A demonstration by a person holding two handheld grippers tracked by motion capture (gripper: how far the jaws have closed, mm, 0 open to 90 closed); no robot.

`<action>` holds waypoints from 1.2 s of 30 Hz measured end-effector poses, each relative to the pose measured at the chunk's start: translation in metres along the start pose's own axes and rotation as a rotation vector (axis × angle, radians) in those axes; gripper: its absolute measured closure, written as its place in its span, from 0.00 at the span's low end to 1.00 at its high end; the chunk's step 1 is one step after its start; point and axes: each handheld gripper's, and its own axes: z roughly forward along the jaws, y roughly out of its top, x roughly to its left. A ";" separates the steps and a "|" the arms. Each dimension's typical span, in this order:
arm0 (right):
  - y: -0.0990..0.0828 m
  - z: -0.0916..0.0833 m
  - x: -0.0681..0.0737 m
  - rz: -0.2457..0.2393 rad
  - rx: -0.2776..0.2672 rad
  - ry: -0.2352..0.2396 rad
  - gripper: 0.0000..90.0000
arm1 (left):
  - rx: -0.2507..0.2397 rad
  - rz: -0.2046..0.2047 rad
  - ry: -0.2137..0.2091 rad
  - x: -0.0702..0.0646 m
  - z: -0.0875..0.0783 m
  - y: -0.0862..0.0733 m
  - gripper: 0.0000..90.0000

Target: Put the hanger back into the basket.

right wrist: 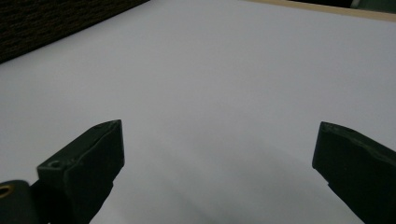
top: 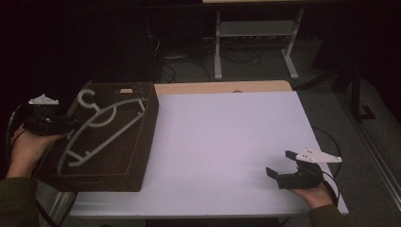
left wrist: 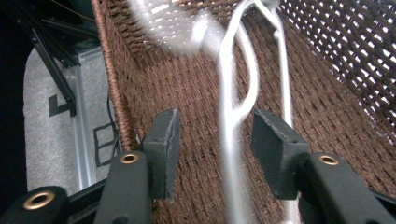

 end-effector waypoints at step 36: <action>0.047 -0.013 0.001 -0.014 -0.138 0.050 0.02 | -0.332 0.002 -0.365 -0.123 0.008 0.032 0.00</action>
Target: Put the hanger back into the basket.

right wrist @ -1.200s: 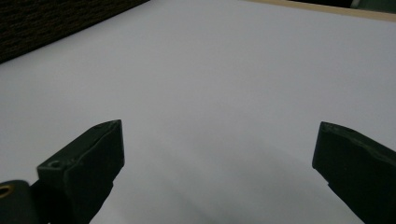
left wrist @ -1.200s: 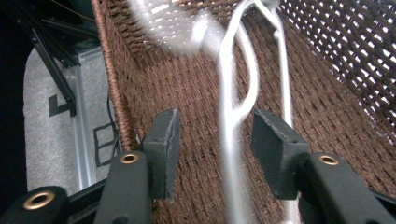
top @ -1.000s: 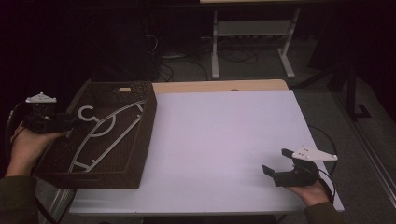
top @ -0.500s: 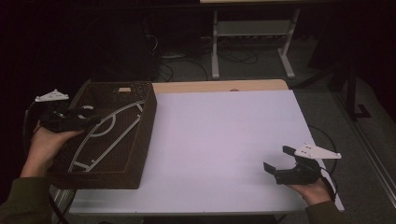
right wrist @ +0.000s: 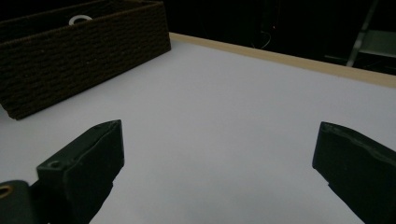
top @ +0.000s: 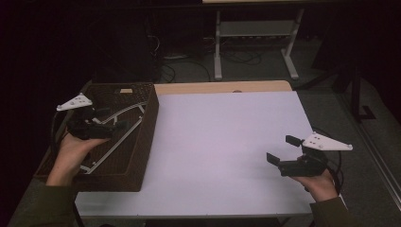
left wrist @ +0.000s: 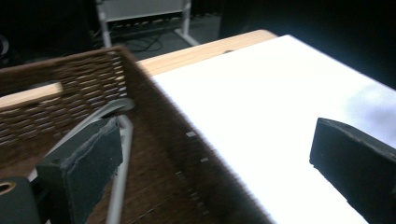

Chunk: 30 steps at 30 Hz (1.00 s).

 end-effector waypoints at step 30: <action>0.061 0.011 0.006 -0.034 -0.133 0.073 0.02 | -0.219 -0.023 -0.231 -0.063 0.036 -0.022 0.00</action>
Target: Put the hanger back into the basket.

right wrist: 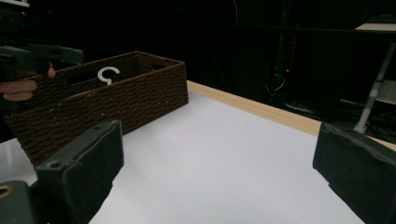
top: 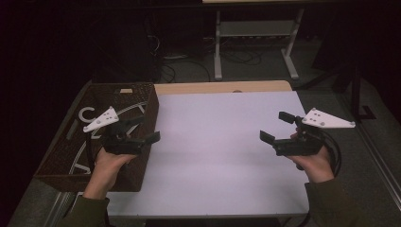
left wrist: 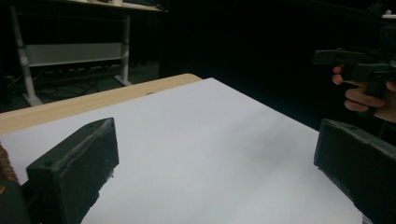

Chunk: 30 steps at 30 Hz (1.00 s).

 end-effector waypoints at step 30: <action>0.008 -0.001 -0.001 -0.002 -0.048 0.001 0.02 | -0.017 0.028 -0.011 -0.004 0.002 -0.008 0.00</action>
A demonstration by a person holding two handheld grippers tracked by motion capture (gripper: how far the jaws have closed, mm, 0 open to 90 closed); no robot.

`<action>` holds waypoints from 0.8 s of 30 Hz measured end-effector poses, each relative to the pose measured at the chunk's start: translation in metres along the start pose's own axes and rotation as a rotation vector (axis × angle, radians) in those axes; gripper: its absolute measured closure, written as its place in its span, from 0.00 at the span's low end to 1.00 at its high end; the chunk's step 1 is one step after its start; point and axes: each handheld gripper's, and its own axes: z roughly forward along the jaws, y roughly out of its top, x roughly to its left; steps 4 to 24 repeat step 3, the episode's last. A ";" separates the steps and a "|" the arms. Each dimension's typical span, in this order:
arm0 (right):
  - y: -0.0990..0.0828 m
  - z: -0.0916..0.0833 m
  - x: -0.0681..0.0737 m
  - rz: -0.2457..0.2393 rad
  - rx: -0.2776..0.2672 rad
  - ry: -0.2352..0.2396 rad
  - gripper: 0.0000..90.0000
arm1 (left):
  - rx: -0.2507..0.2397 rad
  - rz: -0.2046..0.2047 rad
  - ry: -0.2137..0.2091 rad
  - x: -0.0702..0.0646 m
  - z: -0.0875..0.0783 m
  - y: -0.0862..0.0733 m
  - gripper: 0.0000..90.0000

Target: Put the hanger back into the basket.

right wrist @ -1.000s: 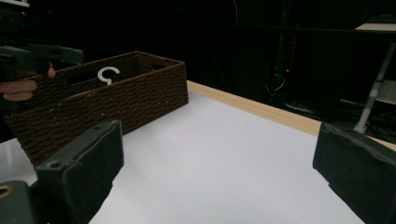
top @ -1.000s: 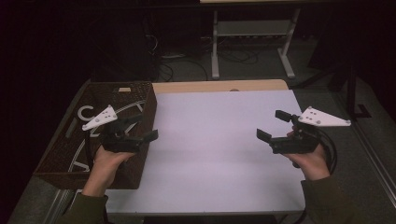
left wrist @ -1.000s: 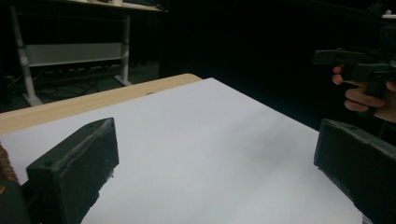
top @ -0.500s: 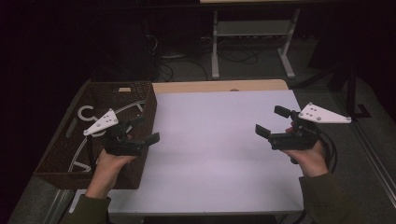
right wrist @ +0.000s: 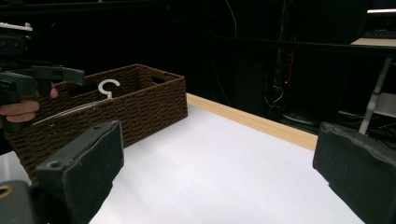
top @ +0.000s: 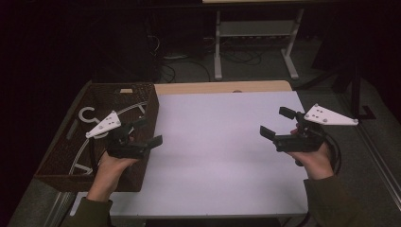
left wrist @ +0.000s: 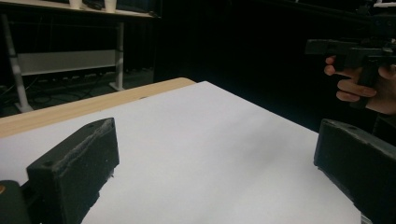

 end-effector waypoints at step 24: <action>0.000 0.000 0.000 -0.002 0.000 0.001 0.02 | -0.001 0.001 -0.001 0.000 0.000 0.000 0.00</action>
